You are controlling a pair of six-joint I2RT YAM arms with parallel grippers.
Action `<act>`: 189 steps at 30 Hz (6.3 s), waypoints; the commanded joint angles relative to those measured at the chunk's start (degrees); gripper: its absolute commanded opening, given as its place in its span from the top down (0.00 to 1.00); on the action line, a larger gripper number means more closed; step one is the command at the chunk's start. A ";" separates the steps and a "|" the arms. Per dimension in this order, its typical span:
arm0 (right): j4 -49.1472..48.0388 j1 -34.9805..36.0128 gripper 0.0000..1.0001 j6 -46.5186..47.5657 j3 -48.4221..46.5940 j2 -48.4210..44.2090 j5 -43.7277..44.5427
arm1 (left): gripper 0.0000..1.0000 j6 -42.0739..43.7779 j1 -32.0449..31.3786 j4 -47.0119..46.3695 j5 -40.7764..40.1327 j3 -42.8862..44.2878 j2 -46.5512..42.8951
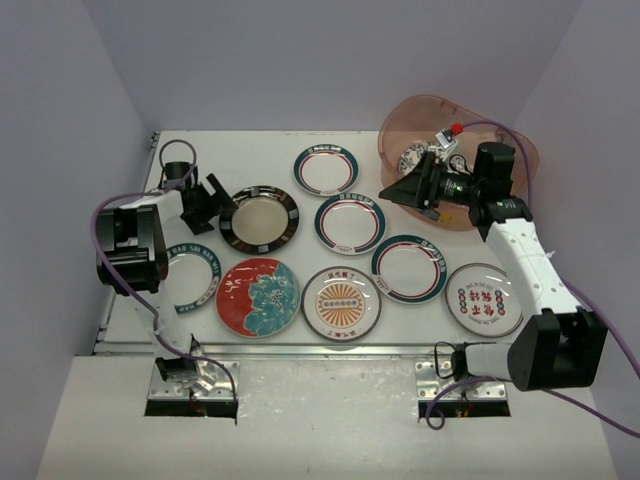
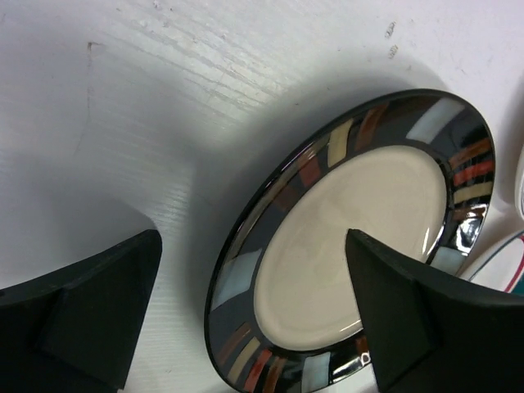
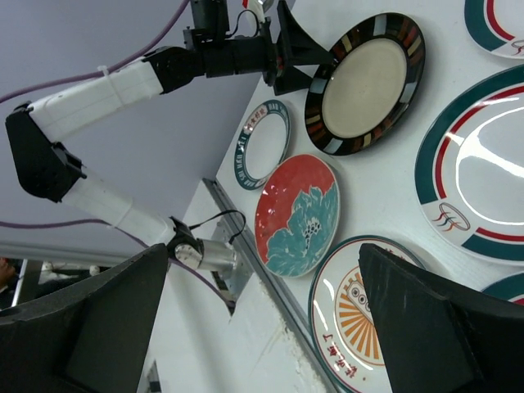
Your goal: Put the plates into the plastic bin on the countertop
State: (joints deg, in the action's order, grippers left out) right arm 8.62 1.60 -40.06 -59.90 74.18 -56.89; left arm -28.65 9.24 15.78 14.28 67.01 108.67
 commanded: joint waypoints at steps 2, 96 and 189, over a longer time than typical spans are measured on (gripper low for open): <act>-2.07 -0.72 0.01 3.42 -0.07 -1.76 -3.60 | 0.26 2.49 0.95 -2.75 5.34 -3.19 0.89; -8.79 9.00 1.00 -11.13 -17.67 26.35 4.82 | 0.00 -11.95 1.49 -15.03 27.50 -18.58 -40.13; 12.19 8.53 0.01 7.48 -32.93 15.27 60.33 | 0.00 0.24 -7.30 12.42 -9.39 -18.63 -54.88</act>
State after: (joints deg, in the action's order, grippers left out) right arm 22.99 1.89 -38.71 -93.96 103.06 8.66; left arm -24.83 2.26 25.36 13.94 43.21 54.69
